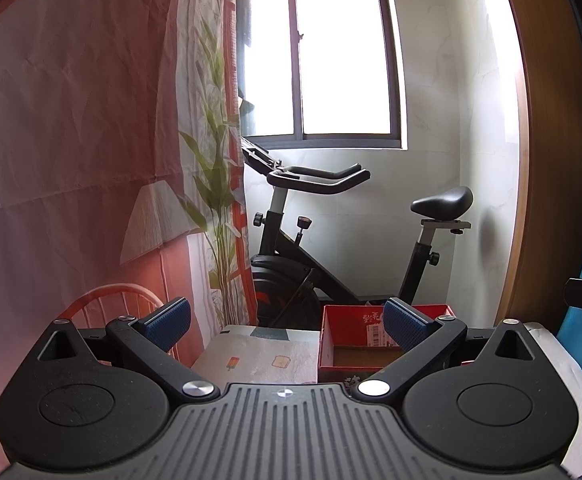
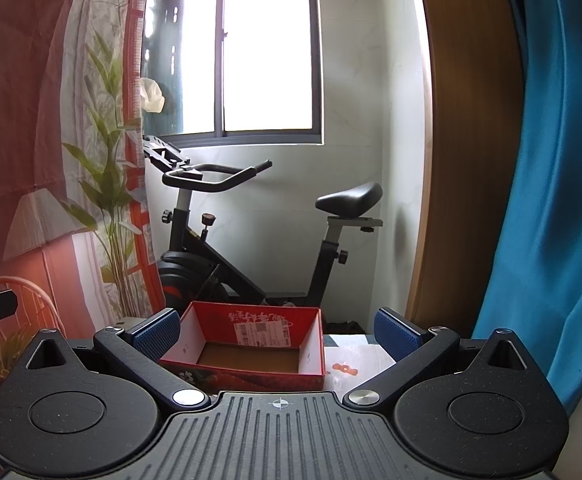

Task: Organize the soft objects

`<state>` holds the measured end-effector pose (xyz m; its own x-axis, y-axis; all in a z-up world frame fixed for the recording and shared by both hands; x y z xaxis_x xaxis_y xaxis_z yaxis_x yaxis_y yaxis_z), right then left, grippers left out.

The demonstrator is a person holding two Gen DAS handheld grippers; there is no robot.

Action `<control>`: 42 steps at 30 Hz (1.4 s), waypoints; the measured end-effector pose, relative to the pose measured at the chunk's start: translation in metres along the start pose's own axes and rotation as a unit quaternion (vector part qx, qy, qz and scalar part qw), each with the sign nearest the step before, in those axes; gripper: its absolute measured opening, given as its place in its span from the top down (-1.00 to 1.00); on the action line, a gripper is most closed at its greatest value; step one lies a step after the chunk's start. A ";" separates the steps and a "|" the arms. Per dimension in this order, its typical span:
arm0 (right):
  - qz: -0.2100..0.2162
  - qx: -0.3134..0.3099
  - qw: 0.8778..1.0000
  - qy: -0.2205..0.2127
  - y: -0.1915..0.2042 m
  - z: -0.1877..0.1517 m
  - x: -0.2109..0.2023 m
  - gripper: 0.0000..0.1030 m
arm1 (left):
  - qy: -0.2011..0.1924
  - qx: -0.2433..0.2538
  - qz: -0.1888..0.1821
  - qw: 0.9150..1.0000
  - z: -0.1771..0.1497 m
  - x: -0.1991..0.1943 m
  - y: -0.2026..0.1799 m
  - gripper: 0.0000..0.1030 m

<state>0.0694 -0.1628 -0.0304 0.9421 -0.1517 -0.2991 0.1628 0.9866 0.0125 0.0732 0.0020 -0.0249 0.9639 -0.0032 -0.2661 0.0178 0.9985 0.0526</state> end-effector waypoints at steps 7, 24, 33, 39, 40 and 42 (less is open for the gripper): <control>0.015 0.007 1.000 0.003 0.000 -0.014 0.012 -0.99 | 0.033 -0.013 0.002 0.999 -0.019 0.029 0.007 -1.00; 0.037 0.081 0.991 0.095 -0.017 -0.152 0.123 -0.99 | 0.164 -0.025 -0.010 0.986 -0.159 0.133 0.032 -1.00; 0.044 0.086 0.983 0.159 -0.016 -0.214 0.166 -0.99 | 0.194 -0.053 -0.058 0.978 -0.209 0.156 0.022 -1.00; 0.036 0.030 0.983 0.175 -0.004 -0.239 0.178 -0.99 | 0.215 -0.041 -0.073 0.973 -0.226 0.167 0.011 -0.98; 0.041 0.024 0.983 0.179 -0.002 -0.243 0.179 -0.99 | 0.219 -0.042 -0.075 0.972 -0.228 0.170 0.010 -0.97; 0.049 0.022 0.981 0.189 0.001 -0.248 0.184 -0.99 | 0.223 -0.044 -0.079 0.971 -0.232 0.171 0.008 -0.95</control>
Point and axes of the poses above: each gripper's, at about its wrist camera, not at the fingertips, and x roughly the way its jaws point, y to its left, z to its top, the point moved 6 cm from there along x, roughly the way its jaws point, and after that the axes turned 2 degrees about -x, right-handed, at the moved point
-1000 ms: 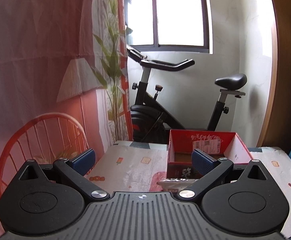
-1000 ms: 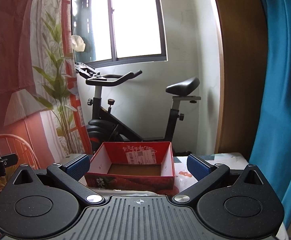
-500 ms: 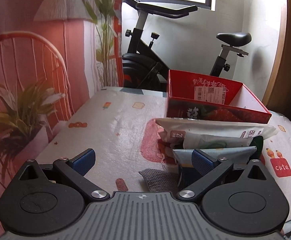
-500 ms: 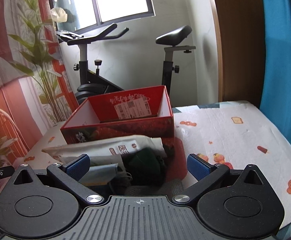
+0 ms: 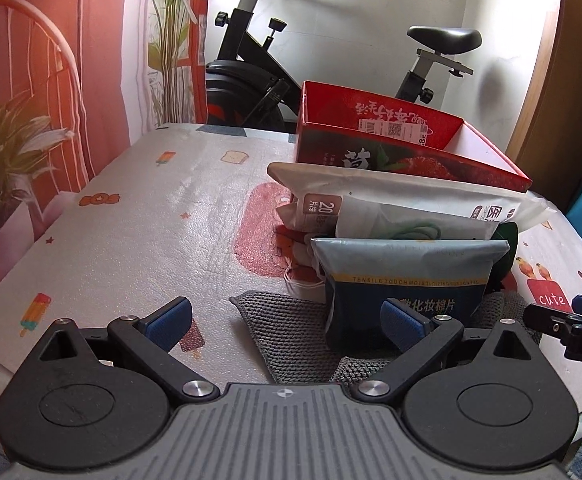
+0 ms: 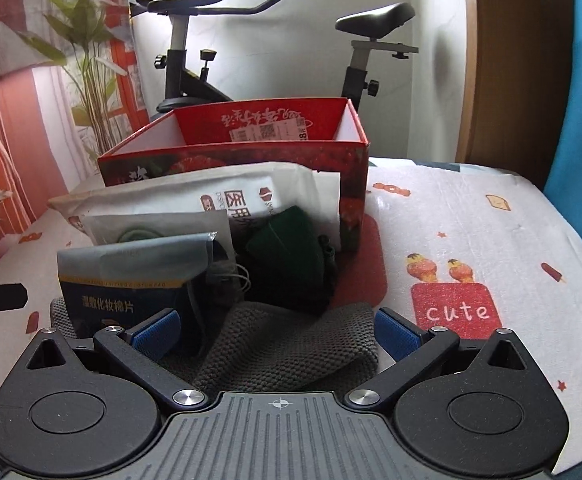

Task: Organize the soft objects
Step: 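Move both grippers down to the blue-grey cotton pad packet on the pile, then close both grippers on the cotton pad packet and lift it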

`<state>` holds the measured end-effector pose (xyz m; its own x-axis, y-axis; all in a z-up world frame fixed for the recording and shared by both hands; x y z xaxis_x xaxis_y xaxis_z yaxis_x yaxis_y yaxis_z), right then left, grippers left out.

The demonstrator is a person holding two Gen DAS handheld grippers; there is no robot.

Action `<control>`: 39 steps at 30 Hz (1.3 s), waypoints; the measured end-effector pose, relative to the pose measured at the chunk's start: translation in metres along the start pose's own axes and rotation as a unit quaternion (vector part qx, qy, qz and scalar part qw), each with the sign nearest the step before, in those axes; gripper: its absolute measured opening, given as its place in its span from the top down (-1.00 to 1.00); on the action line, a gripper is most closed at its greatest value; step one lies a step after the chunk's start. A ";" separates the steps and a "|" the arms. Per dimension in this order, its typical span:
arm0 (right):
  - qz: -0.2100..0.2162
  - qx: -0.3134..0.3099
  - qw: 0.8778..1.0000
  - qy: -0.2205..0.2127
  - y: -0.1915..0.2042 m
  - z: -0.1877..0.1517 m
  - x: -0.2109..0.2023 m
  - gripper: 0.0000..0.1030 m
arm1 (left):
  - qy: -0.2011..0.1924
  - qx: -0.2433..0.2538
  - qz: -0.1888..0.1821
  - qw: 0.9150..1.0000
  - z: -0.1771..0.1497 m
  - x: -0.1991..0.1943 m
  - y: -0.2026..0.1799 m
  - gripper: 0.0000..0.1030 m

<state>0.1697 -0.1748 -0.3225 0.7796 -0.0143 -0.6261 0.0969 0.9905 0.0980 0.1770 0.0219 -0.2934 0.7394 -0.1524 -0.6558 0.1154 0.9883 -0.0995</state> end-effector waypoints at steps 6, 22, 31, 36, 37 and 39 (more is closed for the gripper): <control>0.018 -0.005 1.000 0.016 0.003 -0.006 0.019 -0.99 | 0.009 -0.007 -0.005 1.000 -0.003 0.009 0.001 -0.81; 0.082 -0.040 0.996 0.024 0.020 -0.014 0.036 -0.55 | 0.054 -0.038 -0.058 0.996 -0.010 0.037 0.001 -0.24; 0.125 -0.095 0.988 0.015 0.043 -0.007 0.038 -0.13 | 0.062 -0.046 -0.138 0.987 -0.002 0.050 -0.018 -0.04; 0.131 -0.116 0.984 0.008 0.051 -0.001 0.036 -0.11 | 0.066 -0.040 -0.154 0.985 -0.004 0.054 -0.032 -0.04; 0.130 -0.120 0.984 0.004 0.052 0.001 0.035 -0.11 | 0.066 -0.037 -0.153 0.985 -0.004 0.055 -0.034 -0.04; 0.129 -0.129 0.983 -0.005 0.054 0.004 0.031 -0.11 | 0.067 -0.038 -0.154 0.985 -0.005 0.058 -0.032 -0.04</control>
Point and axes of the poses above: each gripper's, at about its wrist camera, not at the fingertips, and x roughly the way its jaws point, y to its left, z to its top, the point moved 6 cm from there along x, roughly the way its jaws point, and after that the axes turned 2 degrees about -x, right-handed, at the moved point
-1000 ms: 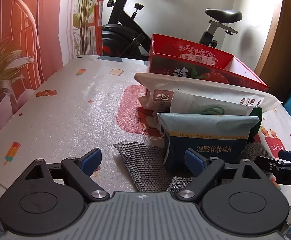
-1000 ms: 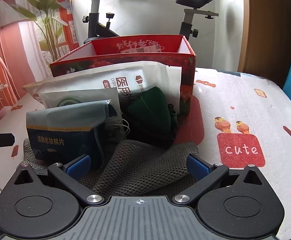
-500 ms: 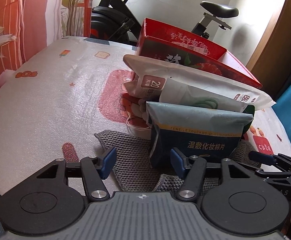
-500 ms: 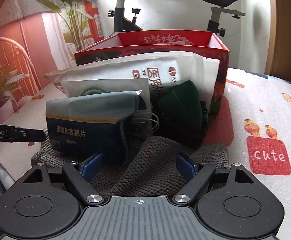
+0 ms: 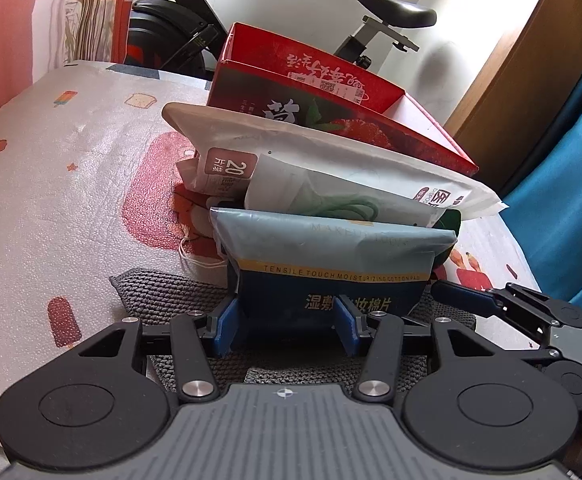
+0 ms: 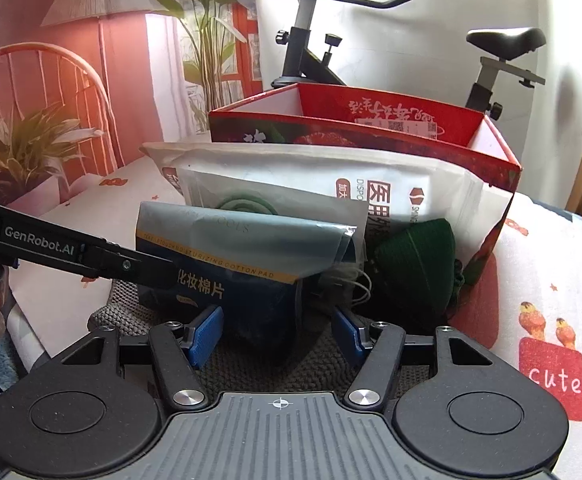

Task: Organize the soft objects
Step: 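Close both grippers on the cotton pad packet and lift it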

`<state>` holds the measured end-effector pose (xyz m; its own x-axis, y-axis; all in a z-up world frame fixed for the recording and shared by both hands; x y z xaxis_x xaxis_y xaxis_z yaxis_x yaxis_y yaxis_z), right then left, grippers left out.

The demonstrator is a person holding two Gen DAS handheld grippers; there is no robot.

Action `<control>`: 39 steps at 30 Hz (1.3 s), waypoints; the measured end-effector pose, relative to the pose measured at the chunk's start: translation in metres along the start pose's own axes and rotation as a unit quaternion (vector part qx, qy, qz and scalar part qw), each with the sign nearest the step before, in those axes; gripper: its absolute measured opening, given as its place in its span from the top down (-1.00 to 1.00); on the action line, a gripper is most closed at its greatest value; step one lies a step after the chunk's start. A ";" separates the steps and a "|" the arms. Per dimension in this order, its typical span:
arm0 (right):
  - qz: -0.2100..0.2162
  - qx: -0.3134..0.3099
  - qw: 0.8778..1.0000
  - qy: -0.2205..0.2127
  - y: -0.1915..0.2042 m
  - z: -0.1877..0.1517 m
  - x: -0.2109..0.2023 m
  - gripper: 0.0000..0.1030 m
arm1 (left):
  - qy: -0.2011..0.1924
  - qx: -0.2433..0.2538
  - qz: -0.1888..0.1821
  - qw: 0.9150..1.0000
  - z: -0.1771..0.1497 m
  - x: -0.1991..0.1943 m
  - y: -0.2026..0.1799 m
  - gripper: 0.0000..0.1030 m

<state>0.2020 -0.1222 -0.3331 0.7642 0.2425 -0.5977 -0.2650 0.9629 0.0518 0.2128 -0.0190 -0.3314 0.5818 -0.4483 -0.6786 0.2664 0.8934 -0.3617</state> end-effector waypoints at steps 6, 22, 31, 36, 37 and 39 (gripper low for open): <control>0.023 -0.009 1.000 0.010 0.005 0.004 0.005 -0.11 | 0.002 0.000 0.000 1.000 0.000 0.003 0.002 -0.04; 0.030 -0.018 0.999 0.023 0.009 0.003 0.029 -0.10 | -0.012 0.019 -0.001 1.000 -0.007 0.011 0.002 -0.04; 0.022 -0.009 0.999 0.027 0.010 -0.001 0.034 -0.07 | -0.016 0.024 -0.001 1.000 -0.015 0.012 0.003 -0.05; 0.019 -0.006 0.999 0.026 0.009 -0.002 0.032 -0.01 | -0.017 0.025 -0.003 1.000 -0.015 0.013 0.002 -0.05; 0.018 -0.005 0.999 0.025 0.009 -0.002 0.031 0.00 | -0.017 0.025 -0.005 1.000 -0.015 0.012 0.003 -0.05; 0.018 -0.002 1.000 0.025 0.009 -0.001 0.030 0.01 | -0.018 0.024 -0.009 1.000 -0.016 0.012 0.004 -0.05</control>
Point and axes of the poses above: each gripper's, at about its wrist camera, not at the fingertips, and x roughly the way its jaws point, y to its left, z to its top, the point moved 6 cm from there along x, roughly the way its jaws point, and after that the axes turned 2 degrees about -x, right-handed, at the moved point
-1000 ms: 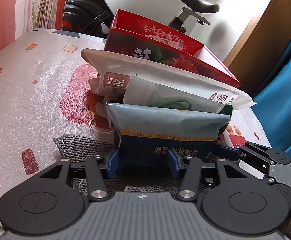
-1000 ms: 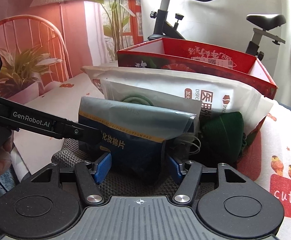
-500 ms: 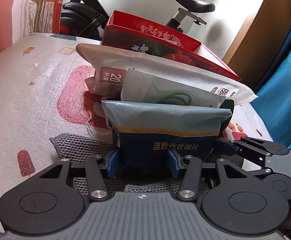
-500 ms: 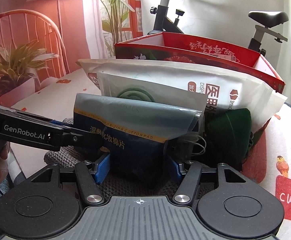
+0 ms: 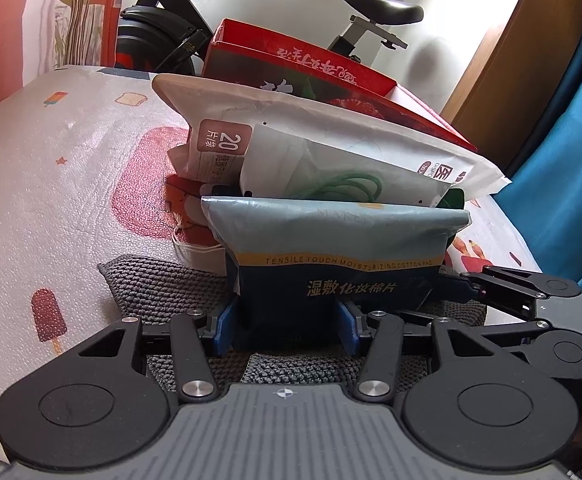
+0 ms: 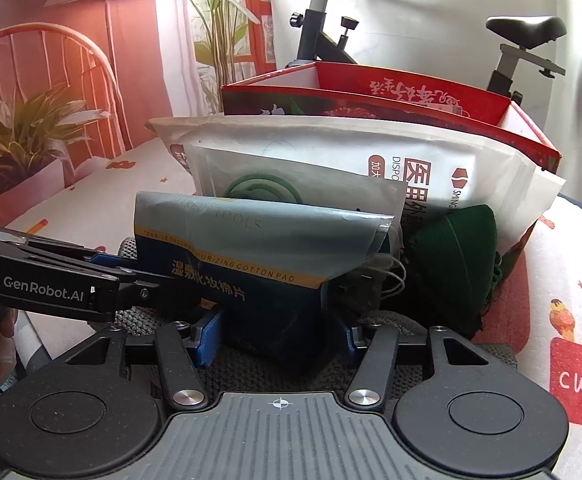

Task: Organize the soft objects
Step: 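Close both grippers on the cotton pad packet and lift it, then carry the packet into the red box and open both grippers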

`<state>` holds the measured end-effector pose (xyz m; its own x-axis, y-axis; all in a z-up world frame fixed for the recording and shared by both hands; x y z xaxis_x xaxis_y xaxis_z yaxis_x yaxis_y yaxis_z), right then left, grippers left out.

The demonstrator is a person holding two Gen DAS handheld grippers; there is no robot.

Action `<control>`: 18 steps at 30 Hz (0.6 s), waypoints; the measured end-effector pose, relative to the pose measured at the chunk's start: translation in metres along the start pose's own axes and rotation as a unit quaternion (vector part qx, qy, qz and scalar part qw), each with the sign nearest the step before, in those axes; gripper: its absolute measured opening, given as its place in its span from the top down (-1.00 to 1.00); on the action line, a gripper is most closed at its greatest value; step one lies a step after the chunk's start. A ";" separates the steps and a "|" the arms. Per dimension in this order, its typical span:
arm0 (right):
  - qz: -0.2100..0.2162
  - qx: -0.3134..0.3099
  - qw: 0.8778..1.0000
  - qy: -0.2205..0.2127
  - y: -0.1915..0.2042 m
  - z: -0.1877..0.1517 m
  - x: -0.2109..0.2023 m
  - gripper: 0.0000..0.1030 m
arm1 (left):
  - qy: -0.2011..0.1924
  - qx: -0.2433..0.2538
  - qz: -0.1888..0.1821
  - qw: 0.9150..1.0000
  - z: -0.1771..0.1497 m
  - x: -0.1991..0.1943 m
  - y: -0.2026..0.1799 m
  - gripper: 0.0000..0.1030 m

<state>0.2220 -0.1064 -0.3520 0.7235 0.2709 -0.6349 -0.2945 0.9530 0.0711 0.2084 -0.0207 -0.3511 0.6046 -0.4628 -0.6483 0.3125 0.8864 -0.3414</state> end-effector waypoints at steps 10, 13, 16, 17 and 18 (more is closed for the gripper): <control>-0.003 -0.003 1.000 -0.016 0.003 0.005 -0.013 0.09 | -0.016 0.002 -0.002 1.000 0.005 -0.013 -0.006 -0.01; -0.005 -0.007 1.000 -0.030 0.004 0.012 -0.024 0.09 | -0.033 0.010 -0.003 0.999 0.012 -0.025 -0.013 -0.01; -0.007 -0.014 0.999 -0.050 0.006 0.023 -0.038 0.09 | -0.050 0.019 -0.005 0.999 0.022 -0.038 -0.021 -0.01; -0.008 -0.016 0.998 -0.057 0.006 0.028 -0.044 0.09 | -0.055 0.024 -0.006 0.998 0.026 -0.042 -0.024 -0.01; -0.010 -0.019 0.998 -0.064 0.007 0.033 -0.049 0.09 | -0.059 0.028 -0.010 0.998 0.032 -0.047 -0.027 -0.01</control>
<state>0.2047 -0.1088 -0.2953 0.8019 0.2699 -0.5330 -0.3012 0.9531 0.0295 0.1947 -0.0228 -0.2892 0.6785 -0.4789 -0.5570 0.3636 0.8778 -0.3119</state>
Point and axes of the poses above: each gripper's, at about its wrist camera, not at the fingertips, and x roughly the way its jaws point, y to its left, z to its top, the point moved 6 cm from there along x, roughly the way its jaws point, and after that the axes turned 2 degrees about -x, right-handed, at the moved point
